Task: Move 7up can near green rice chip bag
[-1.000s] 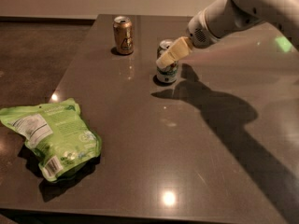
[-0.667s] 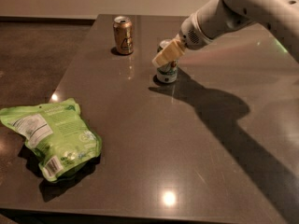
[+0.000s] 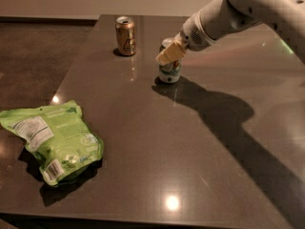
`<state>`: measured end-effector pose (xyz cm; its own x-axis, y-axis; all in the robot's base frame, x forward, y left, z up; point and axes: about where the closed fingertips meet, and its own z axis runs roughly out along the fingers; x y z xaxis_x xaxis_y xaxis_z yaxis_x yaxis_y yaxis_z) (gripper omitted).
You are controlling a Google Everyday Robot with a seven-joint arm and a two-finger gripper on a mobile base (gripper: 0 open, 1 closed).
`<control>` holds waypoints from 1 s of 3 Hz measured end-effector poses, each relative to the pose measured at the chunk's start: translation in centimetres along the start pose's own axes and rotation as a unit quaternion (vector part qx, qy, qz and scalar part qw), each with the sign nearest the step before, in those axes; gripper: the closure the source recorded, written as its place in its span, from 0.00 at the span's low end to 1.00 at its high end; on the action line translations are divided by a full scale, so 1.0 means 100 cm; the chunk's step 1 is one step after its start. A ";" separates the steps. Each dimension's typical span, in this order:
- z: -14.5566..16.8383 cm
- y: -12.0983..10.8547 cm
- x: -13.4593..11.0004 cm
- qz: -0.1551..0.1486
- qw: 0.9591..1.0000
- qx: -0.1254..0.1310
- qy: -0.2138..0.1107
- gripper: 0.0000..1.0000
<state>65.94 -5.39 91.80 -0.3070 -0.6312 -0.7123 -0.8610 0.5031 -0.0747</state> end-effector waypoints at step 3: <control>-0.009 0.135 -0.056 -0.131 0.982 -0.127 -0.058 1.00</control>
Offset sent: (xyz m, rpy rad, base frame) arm -0.1028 0.0852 0.0610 0.0683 -0.1138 0.3617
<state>55.64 4.43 95.42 -0.0267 -0.6409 -0.7672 -0.9820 0.1602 -0.0997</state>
